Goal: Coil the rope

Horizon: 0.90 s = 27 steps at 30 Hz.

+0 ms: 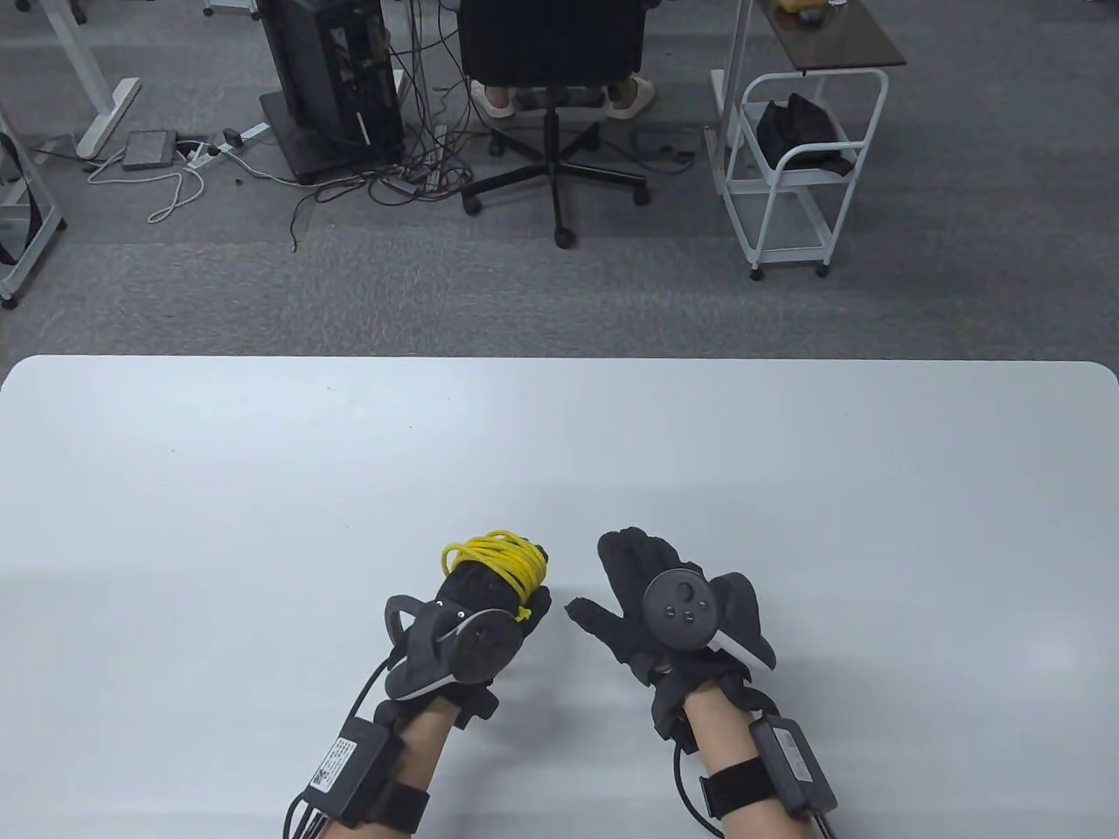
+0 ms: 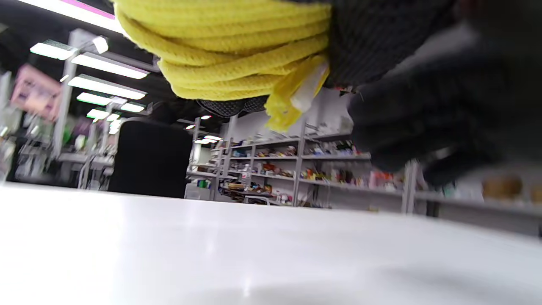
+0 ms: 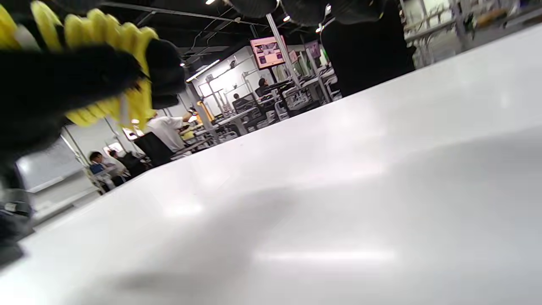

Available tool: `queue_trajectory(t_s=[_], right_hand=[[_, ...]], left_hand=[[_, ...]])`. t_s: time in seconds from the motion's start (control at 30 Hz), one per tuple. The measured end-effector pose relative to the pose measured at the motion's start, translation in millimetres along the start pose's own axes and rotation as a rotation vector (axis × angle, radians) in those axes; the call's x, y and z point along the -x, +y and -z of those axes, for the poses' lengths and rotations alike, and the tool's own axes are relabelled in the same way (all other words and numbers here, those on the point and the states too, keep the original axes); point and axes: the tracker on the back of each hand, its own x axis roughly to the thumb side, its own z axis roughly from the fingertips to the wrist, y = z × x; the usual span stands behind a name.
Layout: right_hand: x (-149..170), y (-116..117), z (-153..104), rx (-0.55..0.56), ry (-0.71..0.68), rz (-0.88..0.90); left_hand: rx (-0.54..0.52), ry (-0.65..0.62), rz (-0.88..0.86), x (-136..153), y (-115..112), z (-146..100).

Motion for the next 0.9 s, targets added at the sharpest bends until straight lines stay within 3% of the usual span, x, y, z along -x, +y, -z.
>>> queue_trajectory(t_s=[0.13,0.3,0.5,0.9], right_hand=[[-8.0,6.2,3.8,-0.069,-0.083,0.233],[-23.0,19.9,9.6,-0.177,-0.109,0.207],[-20.0,17.2,8.6,-0.132,-0.041,0.149],[-15.9,4.0,8.0,-0.028,0.051,0.055]], left_hand=[[0.05,-0.15,0.21,-23.3,-9.8,0.8],[0.082,-0.3,0.378,-47.2,-20.5,0.1],[0.119,-0.36,0.463,-55.6,-27.3,-1.9],[0.084,-0.521,0.594,-75.4,-27.2,-7.3]])
